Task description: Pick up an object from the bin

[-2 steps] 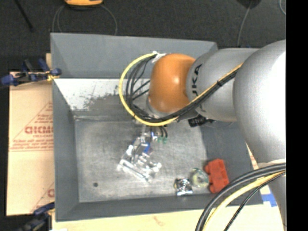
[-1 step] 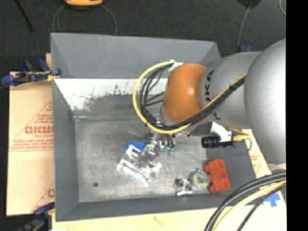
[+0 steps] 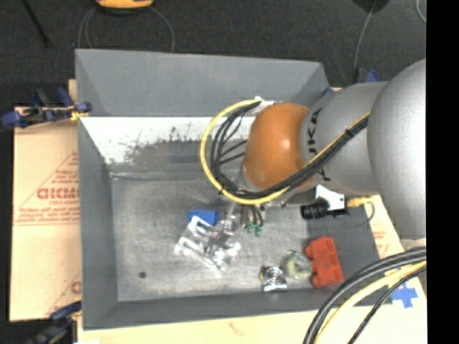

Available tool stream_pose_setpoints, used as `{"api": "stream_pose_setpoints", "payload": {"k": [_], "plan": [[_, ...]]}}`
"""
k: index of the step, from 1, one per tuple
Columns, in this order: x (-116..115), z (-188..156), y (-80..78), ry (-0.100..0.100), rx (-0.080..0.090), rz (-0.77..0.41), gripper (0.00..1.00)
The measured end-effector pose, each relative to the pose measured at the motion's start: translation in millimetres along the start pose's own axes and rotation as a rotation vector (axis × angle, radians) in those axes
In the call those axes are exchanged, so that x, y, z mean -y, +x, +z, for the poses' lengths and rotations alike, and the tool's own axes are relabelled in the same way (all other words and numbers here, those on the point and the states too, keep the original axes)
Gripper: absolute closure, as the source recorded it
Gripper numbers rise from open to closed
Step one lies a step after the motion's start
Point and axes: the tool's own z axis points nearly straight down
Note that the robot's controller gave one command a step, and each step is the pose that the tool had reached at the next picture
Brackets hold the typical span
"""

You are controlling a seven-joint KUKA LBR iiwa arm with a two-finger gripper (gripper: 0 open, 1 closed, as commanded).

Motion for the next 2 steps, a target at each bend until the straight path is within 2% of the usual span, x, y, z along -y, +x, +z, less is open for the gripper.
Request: {"api": "stream_pose_setpoints", "payload": {"k": [1,2], "plan": [[-6.0,5.7,-9.5,0.008,-0.013,0.085,0.00],[-5.8,6.4,-9.7,0.011,-0.017,0.132,0.00]]}}
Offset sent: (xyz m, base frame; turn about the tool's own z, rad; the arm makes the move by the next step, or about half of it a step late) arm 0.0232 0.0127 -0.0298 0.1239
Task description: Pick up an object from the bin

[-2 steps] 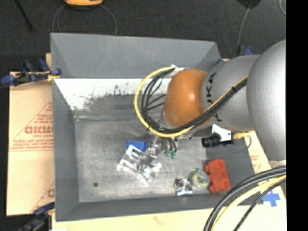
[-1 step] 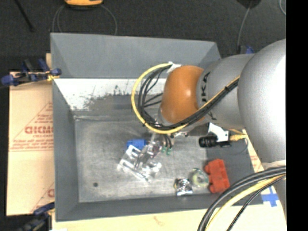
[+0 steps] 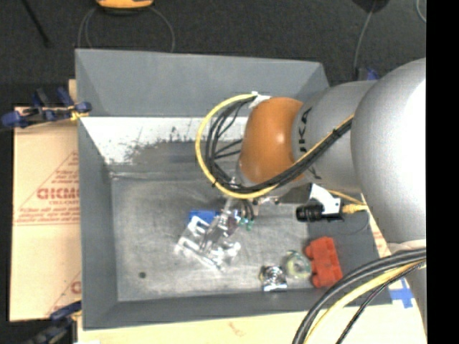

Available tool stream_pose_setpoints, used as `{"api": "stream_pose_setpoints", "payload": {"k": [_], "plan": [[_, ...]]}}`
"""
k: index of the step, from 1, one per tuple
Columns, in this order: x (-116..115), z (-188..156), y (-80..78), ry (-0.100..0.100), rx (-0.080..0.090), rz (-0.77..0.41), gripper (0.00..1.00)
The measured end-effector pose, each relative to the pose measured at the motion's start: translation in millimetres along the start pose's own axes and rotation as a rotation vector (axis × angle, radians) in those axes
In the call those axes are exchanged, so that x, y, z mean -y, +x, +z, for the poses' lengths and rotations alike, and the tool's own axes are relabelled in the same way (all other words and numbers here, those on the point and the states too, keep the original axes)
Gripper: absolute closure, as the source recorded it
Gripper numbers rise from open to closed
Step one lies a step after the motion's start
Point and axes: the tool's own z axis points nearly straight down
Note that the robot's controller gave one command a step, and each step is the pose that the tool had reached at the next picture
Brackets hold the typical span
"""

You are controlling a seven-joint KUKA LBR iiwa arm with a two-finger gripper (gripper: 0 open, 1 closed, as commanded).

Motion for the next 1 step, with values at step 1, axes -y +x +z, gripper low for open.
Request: {"api": "stream_pose_setpoints", "payload": {"k": [1], "plan": [[0.2,0.1,0.3,0.000,-0.002,0.003,1.00]]}}
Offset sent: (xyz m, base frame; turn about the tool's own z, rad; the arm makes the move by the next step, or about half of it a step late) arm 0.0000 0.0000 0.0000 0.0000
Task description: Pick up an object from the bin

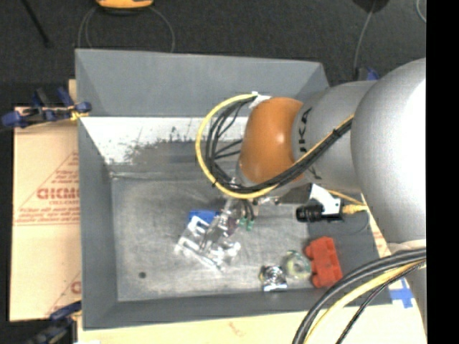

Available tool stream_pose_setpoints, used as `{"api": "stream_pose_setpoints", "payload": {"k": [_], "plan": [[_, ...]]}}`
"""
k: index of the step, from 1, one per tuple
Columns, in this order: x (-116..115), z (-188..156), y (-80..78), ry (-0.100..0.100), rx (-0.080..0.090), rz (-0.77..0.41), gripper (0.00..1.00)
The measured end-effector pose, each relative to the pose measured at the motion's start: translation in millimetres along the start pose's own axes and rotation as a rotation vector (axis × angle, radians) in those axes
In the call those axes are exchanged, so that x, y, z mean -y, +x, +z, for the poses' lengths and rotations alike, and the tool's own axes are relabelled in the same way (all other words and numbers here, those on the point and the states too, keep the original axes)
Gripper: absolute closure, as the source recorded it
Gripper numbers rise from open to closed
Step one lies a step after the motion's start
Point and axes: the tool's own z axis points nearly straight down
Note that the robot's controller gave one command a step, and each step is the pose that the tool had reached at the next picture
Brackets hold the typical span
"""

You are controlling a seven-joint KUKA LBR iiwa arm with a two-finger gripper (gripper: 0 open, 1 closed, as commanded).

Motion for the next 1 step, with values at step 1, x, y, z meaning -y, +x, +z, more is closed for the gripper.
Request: {"api": "stream_pose_setpoints", "payload": {"k": [1], "plan": [[6.4,-89.0,-14.8,-0.002,0.012,0.021,1.00]]}}
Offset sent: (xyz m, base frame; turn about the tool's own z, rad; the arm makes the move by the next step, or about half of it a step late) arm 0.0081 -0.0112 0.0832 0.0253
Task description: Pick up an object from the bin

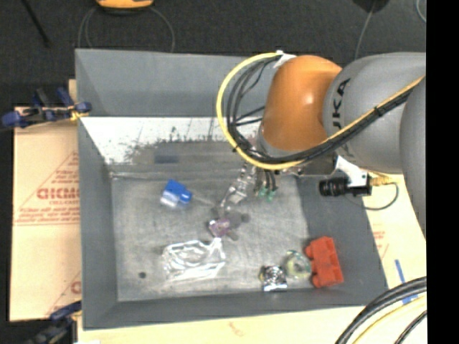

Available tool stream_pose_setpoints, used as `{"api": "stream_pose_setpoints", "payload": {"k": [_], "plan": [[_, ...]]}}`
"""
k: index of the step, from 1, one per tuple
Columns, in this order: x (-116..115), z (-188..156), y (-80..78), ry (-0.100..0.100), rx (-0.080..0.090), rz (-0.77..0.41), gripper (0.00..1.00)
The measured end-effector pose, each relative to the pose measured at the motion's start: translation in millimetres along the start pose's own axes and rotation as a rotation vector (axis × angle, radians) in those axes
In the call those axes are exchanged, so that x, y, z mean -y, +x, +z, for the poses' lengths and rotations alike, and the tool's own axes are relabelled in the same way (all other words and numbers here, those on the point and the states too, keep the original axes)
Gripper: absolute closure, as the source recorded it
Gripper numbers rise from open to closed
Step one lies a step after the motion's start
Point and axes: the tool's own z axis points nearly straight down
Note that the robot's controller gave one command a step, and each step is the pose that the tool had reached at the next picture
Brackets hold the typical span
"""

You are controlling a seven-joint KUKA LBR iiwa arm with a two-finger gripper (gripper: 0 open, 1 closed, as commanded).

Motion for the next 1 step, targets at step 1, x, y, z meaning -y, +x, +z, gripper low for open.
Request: {"api": "stream_pose_setpoints", "payload": {"k": [1], "plan": [[1.0,5.0,1.8,0.005,-0.007,-0.001,0.00]]}}
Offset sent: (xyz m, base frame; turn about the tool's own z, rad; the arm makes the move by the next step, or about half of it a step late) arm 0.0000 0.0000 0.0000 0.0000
